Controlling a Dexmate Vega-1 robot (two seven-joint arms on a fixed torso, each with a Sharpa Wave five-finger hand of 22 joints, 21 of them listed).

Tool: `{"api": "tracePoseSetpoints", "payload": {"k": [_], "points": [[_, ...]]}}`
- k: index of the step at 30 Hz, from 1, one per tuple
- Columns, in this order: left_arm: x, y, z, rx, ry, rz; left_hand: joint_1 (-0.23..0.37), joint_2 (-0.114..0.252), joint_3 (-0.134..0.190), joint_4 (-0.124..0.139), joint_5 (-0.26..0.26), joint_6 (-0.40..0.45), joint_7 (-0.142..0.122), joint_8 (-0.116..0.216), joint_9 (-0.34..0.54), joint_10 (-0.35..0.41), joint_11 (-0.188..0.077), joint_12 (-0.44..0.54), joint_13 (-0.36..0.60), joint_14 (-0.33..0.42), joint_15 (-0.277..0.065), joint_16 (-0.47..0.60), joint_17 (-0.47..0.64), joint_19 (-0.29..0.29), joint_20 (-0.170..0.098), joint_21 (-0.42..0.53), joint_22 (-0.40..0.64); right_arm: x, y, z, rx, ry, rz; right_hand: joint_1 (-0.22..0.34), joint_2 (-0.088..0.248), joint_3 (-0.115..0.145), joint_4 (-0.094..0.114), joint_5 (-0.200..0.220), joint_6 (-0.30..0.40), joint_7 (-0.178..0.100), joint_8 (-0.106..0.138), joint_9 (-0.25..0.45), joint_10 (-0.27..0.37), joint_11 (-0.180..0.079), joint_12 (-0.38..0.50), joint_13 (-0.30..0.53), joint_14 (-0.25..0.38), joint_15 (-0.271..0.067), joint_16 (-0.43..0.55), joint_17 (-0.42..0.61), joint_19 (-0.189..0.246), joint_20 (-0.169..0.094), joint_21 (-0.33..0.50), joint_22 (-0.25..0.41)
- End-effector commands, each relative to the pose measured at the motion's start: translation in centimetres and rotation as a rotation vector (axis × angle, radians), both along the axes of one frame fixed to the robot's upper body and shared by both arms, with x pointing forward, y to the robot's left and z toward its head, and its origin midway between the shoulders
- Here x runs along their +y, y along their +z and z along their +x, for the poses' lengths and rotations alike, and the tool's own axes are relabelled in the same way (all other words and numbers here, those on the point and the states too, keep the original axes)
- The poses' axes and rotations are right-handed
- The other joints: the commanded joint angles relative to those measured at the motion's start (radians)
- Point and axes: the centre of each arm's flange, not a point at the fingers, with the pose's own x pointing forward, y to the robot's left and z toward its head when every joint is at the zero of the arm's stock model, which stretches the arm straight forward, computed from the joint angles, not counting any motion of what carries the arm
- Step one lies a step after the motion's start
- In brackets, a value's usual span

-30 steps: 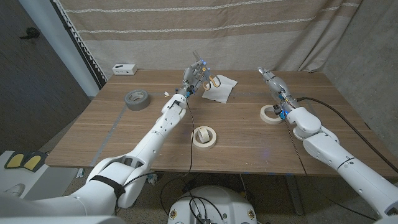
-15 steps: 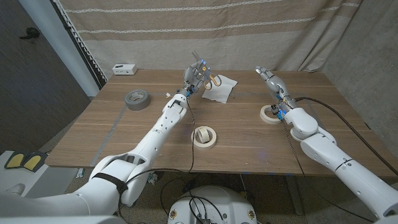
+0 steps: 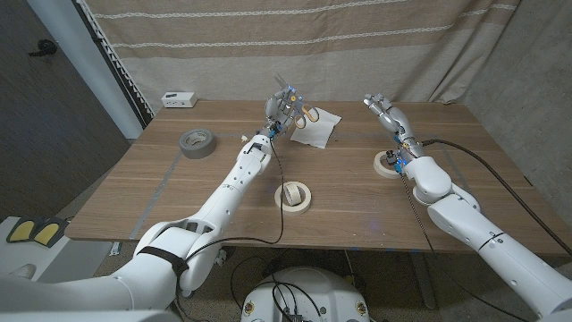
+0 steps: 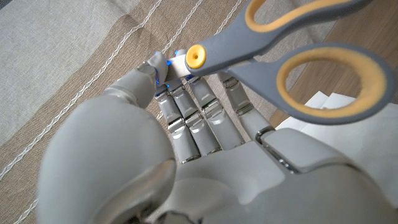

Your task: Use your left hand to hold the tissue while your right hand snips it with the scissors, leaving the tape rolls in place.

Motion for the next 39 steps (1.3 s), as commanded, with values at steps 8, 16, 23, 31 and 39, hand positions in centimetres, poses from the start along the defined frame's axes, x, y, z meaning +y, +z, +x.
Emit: {"api": "tracePoseSetpoints", "payload": {"k": [8, 16, 23, 31, 39], "points": [[-0.3, 0.0, 0.5, 0.031, -0.018, -0.058, 0.006, 0.011, 0.016, 0.009, 0.001, 0.011, -0.001, 0.004, 0.008, 0.015, -0.001, 0.006, 0.005, -0.002, -0.002, 0.007, 0.000, -0.006, -0.109, 0.006, 0.000, 1.7, -0.3, -0.9, -0.046, -0.057, -0.054, 0.042, 0.007, 0.021, -0.007, 0.011, 0.017, -0.007, 0.004, 0.005, -0.012, -0.015, 0.003, 0.001, -0.052, -0.012, -0.005, 0.001, -0.014, 0.004, -0.005, 0.003], [0.1, 0.1, 0.5, 0.021, 0.009, -0.057, 0.005, 0.011, 0.017, 0.009, 0.001, 0.011, 0.000, 0.003, 0.007, 0.015, -0.001, 0.006, 0.004, -0.002, -0.002, 0.007, 0.000, -0.007, -0.109, 0.007, 0.000, 2.5, -0.2, -1.6, -0.102, -0.062, -0.057, 0.077, 0.010, 0.038, -0.016, 0.017, 0.050, -0.017, 0.014, 0.005, 0.005, -0.038, 0.007, 0.001, -0.041, -0.024, -0.003, 0.001, -0.011, 0.005, -0.005, 0.003], [0.2, 0.1, 0.7, 0.024, 0.005, -0.066, 0.004, 0.011, 0.018, 0.010, 0.001, 0.007, -0.003, 0.000, 0.007, 0.013, -0.001, 0.004, 0.002, -0.002, -0.002, 0.008, 0.000, -0.009, -0.107, 0.006, -0.001, 3.4, -0.4, -1.6, -0.102, -0.046, -0.047, 0.099, 0.009, 0.049, -0.022, 0.022, 0.077, -0.024, 0.022, 0.005, 0.011, -0.039, 0.008, 0.000, -0.036, -0.029, -0.003, 0.000, -0.008, 0.005, -0.005, 0.003], [0.0, 0.1, 0.8, 0.032, -0.019, -0.074, 0.003, 0.010, 0.017, 0.010, 0.002, 0.010, -0.004, 0.000, 0.008, 0.012, -0.001, 0.005, 0.003, -0.004, -0.002, 0.007, -0.001, -0.009, -0.107, 0.006, 0.000, 4.0, -0.5, -2.1, -0.115, -0.097, -0.060, 0.127, 0.005, 0.060, -0.029, 0.028, 0.102, -0.027, 0.028, 0.005, 0.023, -0.043, 0.010, 0.000, -0.027, -0.037, -0.003, 0.000, -0.003, 0.006, -0.004, 0.003], [-0.6, 0.4, 1.0, 0.029, -0.062, -0.087, 0.003, 0.011, 0.019, 0.011, 0.003, 0.009, -0.003, 0.002, 0.012, 0.012, -0.001, 0.007, 0.006, -0.006, -0.002, 0.007, -0.001, -0.011, -0.107, 0.005, -0.001, 4.9, -0.4, -2.5, -0.137, -0.156, -0.095, 0.149, 0.000, 0.067, -0.033, 0.033, 0.106, -0.031, 0.028, 0.006, 0.033, -0.042, 0.013, 0.000, -0.020, -0.038, -0.003, -0.001, 0.005, 0.010, -0.002, 0.003]]}}
